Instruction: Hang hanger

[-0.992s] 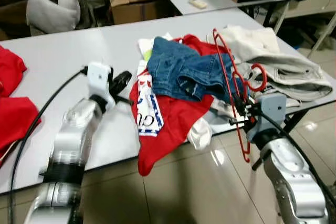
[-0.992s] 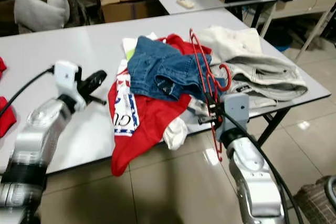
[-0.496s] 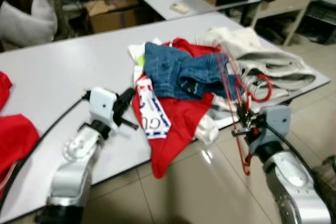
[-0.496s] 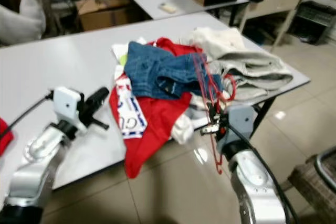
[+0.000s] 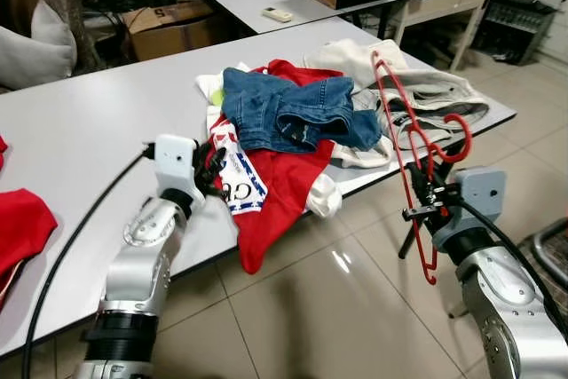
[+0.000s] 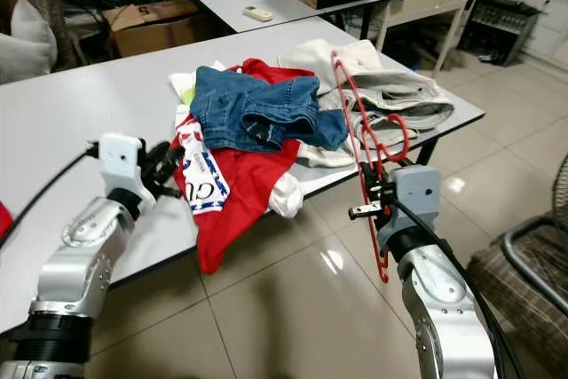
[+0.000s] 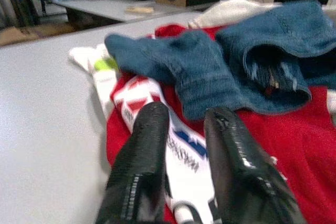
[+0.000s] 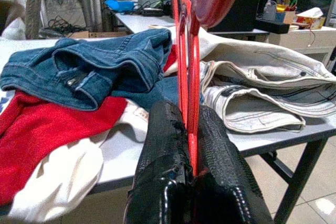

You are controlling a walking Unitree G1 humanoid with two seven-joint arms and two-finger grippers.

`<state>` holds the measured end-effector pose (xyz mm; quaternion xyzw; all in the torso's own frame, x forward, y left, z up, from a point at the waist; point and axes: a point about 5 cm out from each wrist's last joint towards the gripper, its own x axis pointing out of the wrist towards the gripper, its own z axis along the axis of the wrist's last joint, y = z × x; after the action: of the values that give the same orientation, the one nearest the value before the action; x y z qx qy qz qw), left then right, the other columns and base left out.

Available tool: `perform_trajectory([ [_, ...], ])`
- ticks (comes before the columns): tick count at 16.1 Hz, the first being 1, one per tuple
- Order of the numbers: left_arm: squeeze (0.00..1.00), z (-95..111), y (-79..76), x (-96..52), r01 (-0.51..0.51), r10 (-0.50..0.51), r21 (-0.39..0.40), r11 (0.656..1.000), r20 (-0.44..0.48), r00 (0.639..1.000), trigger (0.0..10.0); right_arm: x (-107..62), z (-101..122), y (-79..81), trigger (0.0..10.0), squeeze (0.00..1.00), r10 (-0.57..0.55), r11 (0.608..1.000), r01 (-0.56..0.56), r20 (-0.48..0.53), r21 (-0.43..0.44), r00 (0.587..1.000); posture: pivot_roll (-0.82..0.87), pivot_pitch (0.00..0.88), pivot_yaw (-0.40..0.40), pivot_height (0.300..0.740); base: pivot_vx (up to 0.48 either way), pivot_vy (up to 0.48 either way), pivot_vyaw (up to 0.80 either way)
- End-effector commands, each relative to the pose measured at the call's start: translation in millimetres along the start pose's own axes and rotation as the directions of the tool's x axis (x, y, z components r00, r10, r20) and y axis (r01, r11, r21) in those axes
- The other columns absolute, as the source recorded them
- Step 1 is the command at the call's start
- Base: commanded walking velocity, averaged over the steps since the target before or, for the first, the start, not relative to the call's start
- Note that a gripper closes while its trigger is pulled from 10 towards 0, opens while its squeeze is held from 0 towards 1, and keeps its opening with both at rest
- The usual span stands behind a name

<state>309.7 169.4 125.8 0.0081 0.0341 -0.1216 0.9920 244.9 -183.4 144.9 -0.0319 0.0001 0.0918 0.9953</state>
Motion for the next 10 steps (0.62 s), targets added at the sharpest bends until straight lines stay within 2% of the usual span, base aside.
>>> perform_trajectory([
  [1,1.00,-7.3,-3.4,-0.6,0.002,-0.003,-0.015,1.000,-0.038,0.999,10.0,-0.3,4.1,0.8,10.0,0.00,0.024,1.000,-0.024,0.001,-0.004,1.000,-0.16,0.000,0.042,0.740,0.000,0.000,0.00],
  [8,1.00,-13.1,-3.9,-2.7,-0.018,0.016,-0.023,1.000,-0.069,0.997,10.0,-0.6,-3.3,4.5,10.0,0.00,0.062,0.998,-0.062,-0.047,-0.003,0.997,-0.14,0.000,0.026,0.740,0.000,0.000,0.00],
  [10,1.00,-12.8,-11.2,-5.8,0.025,-0.027,-0.034,0.999,-0.066,0.997,10.0,-4.2,-0.8,1.0,10.0,0.00,0.030,1.000,-0.029,-0.034,0.009,0.999,-0.14,0.000,0.034,0.740,0.000,0.000,0.00],
])
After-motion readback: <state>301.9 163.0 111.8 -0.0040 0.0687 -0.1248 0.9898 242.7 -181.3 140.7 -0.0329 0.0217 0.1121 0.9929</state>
